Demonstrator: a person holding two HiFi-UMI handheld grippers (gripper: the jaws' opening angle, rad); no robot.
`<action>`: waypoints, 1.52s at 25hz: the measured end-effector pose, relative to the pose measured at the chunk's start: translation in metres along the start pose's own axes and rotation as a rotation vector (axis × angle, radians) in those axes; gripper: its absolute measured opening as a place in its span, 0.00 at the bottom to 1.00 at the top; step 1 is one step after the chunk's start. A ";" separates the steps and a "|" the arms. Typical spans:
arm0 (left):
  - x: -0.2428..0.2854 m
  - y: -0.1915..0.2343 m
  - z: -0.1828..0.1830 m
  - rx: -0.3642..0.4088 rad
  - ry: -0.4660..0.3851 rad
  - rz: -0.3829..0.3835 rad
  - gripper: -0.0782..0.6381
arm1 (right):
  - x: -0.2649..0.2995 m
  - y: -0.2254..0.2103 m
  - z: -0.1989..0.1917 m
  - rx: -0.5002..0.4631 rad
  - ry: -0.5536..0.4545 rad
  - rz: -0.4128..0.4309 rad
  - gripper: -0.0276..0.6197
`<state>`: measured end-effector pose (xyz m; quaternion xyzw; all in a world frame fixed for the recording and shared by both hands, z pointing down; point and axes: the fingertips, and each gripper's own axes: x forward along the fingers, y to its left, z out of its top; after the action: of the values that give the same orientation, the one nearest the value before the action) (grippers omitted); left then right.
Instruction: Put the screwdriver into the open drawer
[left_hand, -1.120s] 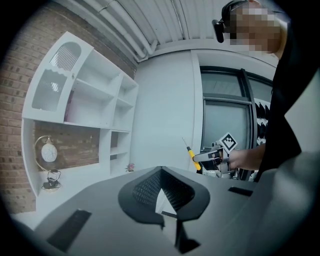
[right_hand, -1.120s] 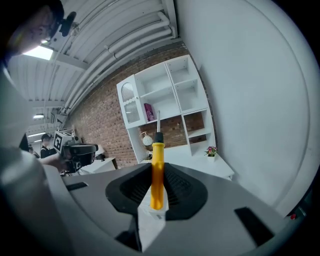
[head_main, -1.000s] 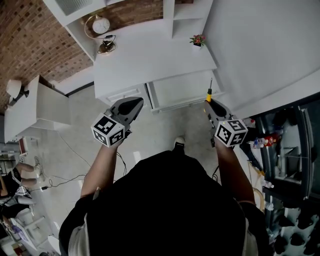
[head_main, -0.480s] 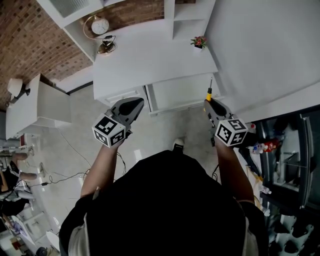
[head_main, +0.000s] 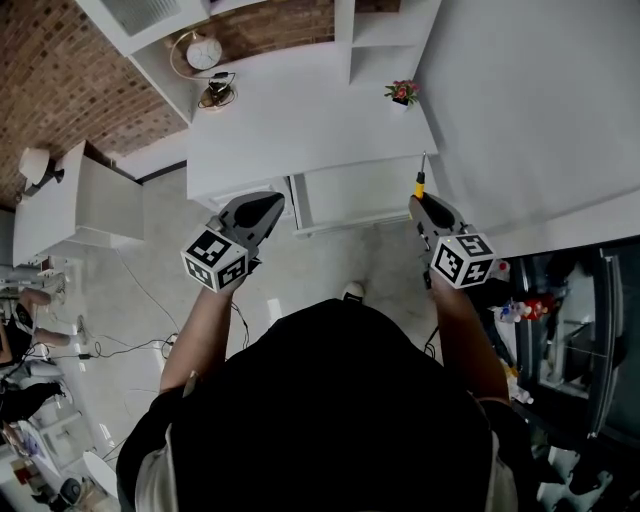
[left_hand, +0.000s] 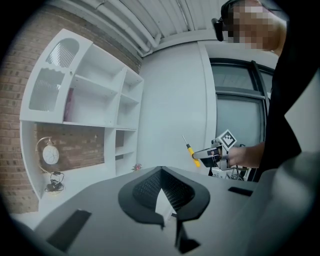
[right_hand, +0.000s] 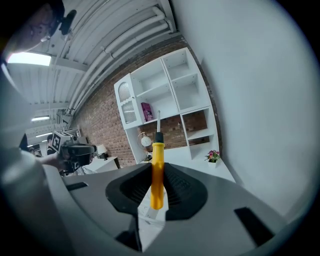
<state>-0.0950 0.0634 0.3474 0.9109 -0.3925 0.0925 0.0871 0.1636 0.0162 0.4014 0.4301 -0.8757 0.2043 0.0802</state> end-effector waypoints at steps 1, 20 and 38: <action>0.003 0.000 0.001 0.000 -0.001 0.004 0.13 | 0.002 -0.003 0.002 -0.002 0.001 0.005 0.17; 0.032 0.006 0.005 -0.023 0.013 0.094 0.13 | 0.027 -0.034 0.007 -0.008 0.037 0.092 0.17; 0.056 0.000 0.019 -0.057 -0.037 0.134 0.13 | 0.030 -0.067 0.017 -0.028 0.037 0.122 0.17</action>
<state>-0.0546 0.0198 0.3421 0.8814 -0.4564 0.0701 0.0995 0.1985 -0.0490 0.4143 0.3710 -0.9014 0.2046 0.0899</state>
